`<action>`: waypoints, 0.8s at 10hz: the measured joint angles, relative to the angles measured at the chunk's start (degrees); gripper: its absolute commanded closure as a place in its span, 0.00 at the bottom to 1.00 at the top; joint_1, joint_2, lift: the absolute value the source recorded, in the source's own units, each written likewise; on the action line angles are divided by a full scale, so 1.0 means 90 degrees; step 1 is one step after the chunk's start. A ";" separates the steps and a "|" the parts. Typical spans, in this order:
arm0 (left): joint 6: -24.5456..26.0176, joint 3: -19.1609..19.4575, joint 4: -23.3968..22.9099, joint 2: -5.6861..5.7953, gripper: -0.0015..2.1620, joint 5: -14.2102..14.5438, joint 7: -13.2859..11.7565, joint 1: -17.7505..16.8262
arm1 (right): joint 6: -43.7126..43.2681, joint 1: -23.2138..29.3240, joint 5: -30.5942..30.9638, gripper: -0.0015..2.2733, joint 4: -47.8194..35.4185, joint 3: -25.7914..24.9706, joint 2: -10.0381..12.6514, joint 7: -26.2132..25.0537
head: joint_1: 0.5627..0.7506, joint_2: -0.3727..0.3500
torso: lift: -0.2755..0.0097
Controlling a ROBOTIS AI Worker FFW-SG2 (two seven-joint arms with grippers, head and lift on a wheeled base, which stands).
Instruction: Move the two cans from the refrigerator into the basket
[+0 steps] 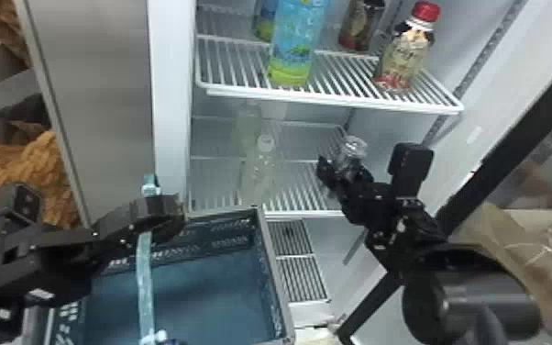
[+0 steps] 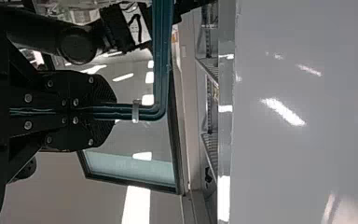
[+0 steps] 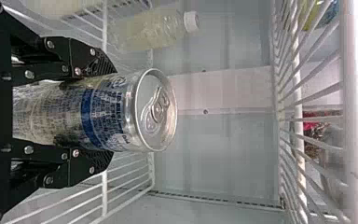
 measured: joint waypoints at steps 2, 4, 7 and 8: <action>0.0000 0.0007 0.0000 -0.0004 0.55 0.0000 0.0000 0.0030 | 0.0259 0.0453 -0.0142 0.55 -0.0644 -0.0131 -0.0013 0.0000 | 0.70 0.09 | 0.20; 0.0000 -0.0006 0.0000 -0.0005 0.55 -0.0011 0.0000 0.0039 | 0.0507 0.0985 -0.0373 0.55 -0.1399 -0.0300 -0.0013 0.0000 | 0.70 0.08 | 0.20; 0.0000 -0.0010 0.0000 -0.0013 0.55 -0.0013 0.0000 0.0039 | 0.1304 0.1795 -0.0618 0.55 -0.2809 -0.0550 0.0023 -0.0003 | 0.70 0.07 | 0.20; 0.0000 -0.0006 0.0000 -0.0013 0.55 -0.0013 0.0000 0.0032 | 0.1455 0.1965 -0.0698 0.55 -0.3123 -0.0629 0.0051 -0.0001 | 0.70 0.07 | 0.20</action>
